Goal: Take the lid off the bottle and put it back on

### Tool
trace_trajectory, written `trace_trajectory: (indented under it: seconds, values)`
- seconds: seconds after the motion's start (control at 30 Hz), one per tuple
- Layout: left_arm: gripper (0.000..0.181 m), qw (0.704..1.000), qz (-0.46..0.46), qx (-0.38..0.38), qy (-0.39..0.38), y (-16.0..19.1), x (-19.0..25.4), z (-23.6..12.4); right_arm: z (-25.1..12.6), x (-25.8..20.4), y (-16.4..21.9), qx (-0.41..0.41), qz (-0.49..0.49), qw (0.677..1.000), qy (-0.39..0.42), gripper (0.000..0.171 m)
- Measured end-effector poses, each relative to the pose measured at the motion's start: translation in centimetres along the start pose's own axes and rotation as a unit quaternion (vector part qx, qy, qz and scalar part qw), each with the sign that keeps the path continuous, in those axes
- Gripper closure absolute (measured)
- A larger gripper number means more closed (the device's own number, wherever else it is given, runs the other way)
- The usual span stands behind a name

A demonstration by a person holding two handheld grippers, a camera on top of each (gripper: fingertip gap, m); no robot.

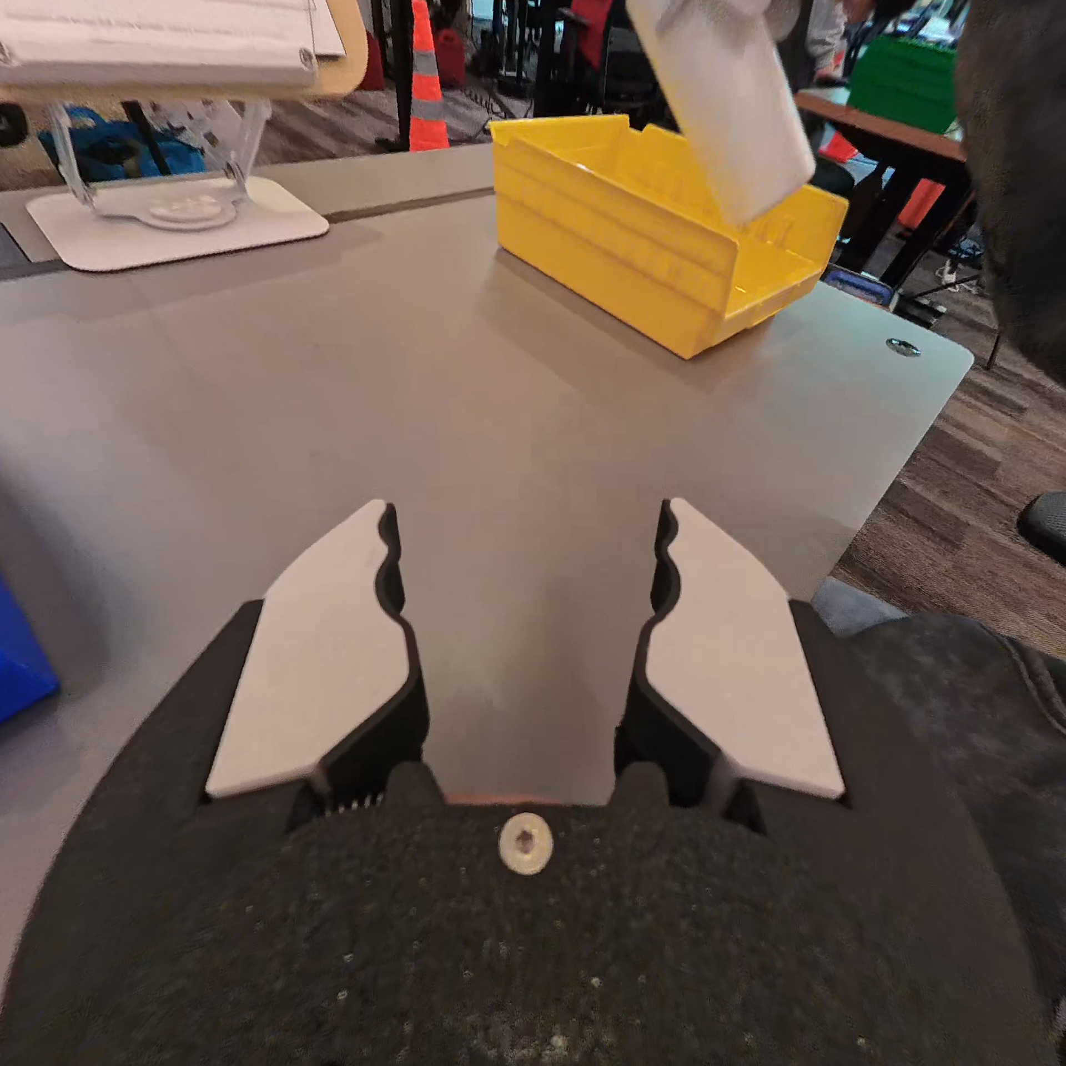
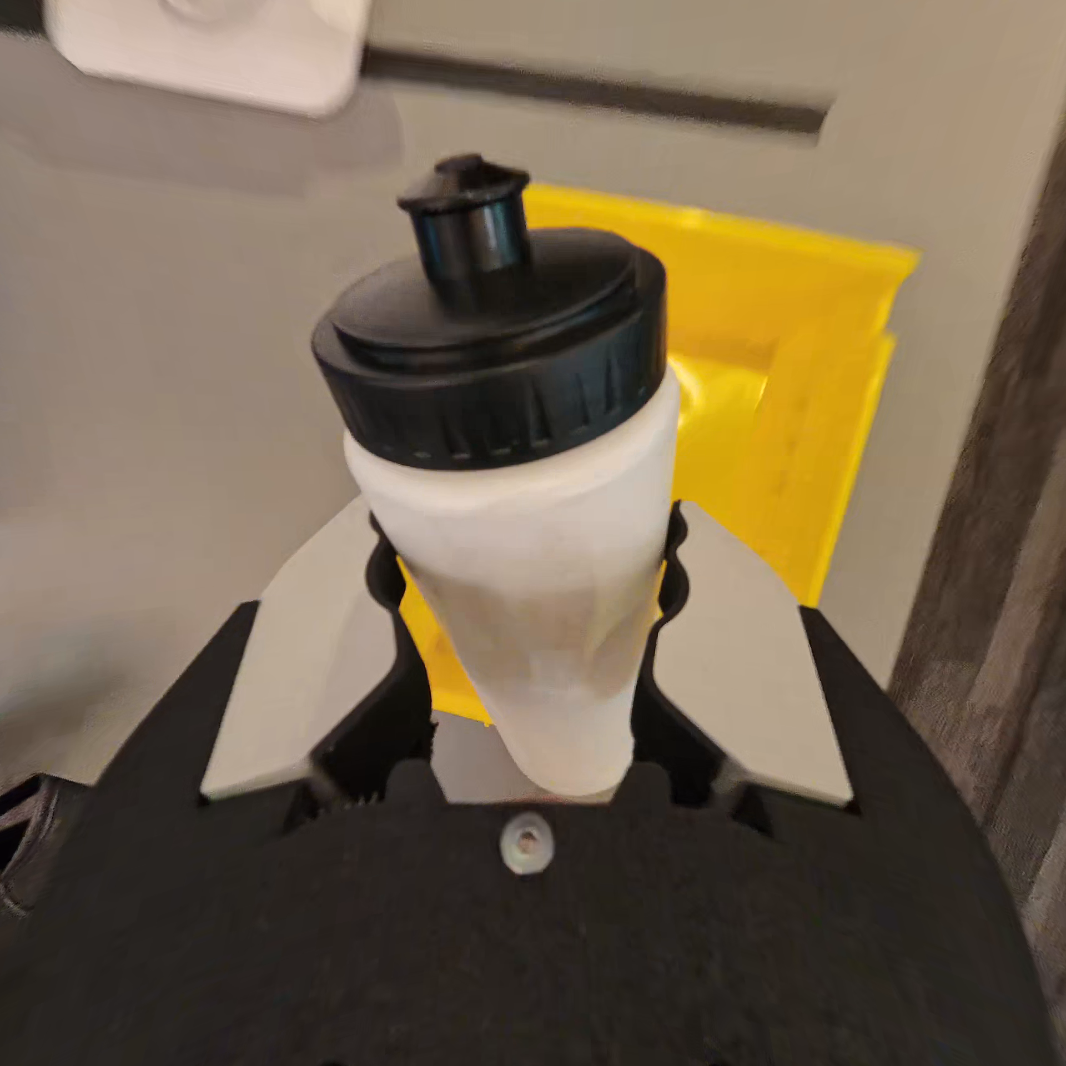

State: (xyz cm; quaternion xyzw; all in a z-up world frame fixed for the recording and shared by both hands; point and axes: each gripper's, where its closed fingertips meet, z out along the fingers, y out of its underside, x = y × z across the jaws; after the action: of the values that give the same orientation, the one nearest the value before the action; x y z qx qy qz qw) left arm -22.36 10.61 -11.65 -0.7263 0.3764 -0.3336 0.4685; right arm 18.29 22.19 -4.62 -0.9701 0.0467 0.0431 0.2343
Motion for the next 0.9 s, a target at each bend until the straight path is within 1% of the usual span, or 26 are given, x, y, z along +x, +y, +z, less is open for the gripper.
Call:
trace_trajectory:
  seconds: [0.1, 0.23, 0.4, 0.43, 0.47, 0.5, 0.57, 0.63, 0.67, 0.73, 0.8, 0.87, 0.9]
  values:
    - [0.097, 1.0, -0.006, 0.001, 0.006, 0.0, 0.0, 0.0, 5.0, 1.8, 2.3, -0.066, 0.021, 0.998, 0.012, 0.083]
    - [0.097, 1.0, 0.001, -0.003, 0.0, 0.2, -0.3, 0.1, 9.3, 2.7, 3.6, -0.113, 0.043, 0.992, 0.02, 0.083]
    - [0.096, 1.0, -0.006, -0.003, -0.009, 0.3, -1.1, 0.0, 12.1, 3.8, 5.4, -0.186, 0.041, 0.98, 0.059, 0.083]
    - [0.099, 1.0, -0.008, -0.001, -0.011, 0.3, -1.3, -0.1, 12.5, 4.0, 5.7, -0.194, 0.037, 0.978, 0.068, 0.083]
    - [0.106, 1.0, -0.011, 0.002, -0.01, 0.1, -1.4, -0.2, 13.0, 4.3, 6.0, -0.201, 0.031, 0.976, 0.076, 0.083]
    - [0.108, 1.0, -0.014, 0.008, -0.013, -0.1, -1.7, -0.4, 13.5, 4.5, 6.6, -0.209, 0.023, 0.974, 0.082, 0.083]
    - [0.102, 0.999, -0.014, 0.024, -0.024, -0.5, -2.5, -0.6, 14.2, 5.0, 6.7, -0.198, 0.02, 0.976, 0.094, 0.08]
    - [0.09, 0.998, -0.013, 0.029, -0.049, -0.4, -3.6, -0.7, 14.2, 4.7, 6.2, -0.179, 0.024, 0.98, 0.083, 0.081]
    - [0.086, 0.997, -0.016, 0.028, -0.065, -0.2, -4.2, -0.8, 14.0, 4.3, 5.8, -0.171, 0.013, 0.983, 0.069, 0.074]
    - [0.087, 0.996, -0.015, 0.027, -0.085, 0.0, -5.0, -1.1, 12.3, 3.9, 4.3, -0.136, -0.009, 0.988, 0.071, 0.065]
    - [0.088, 0.994, -0.012, 0.032, -0.108, -0.1, -5.8, -1.5, 9.2, 3.1, 2.1, -0.057, -0.039, 0.995, 0.069, 0.064]
    - [0.089, 0.99, -0.013, 0.043, -0.136, -0.6, -6.9, -2.2, 4.8, 1.4, 0.3, 0.036, -0.058, 0.996, 0.054, 0.059]
    - [0.09, 0.987, -0.016, 0.052, -0.15, -0.9, -7.5, -2.6, 2.2, 0.3, -0.1, 0.086, -0.069, 0.993, 0.042, 0.059]
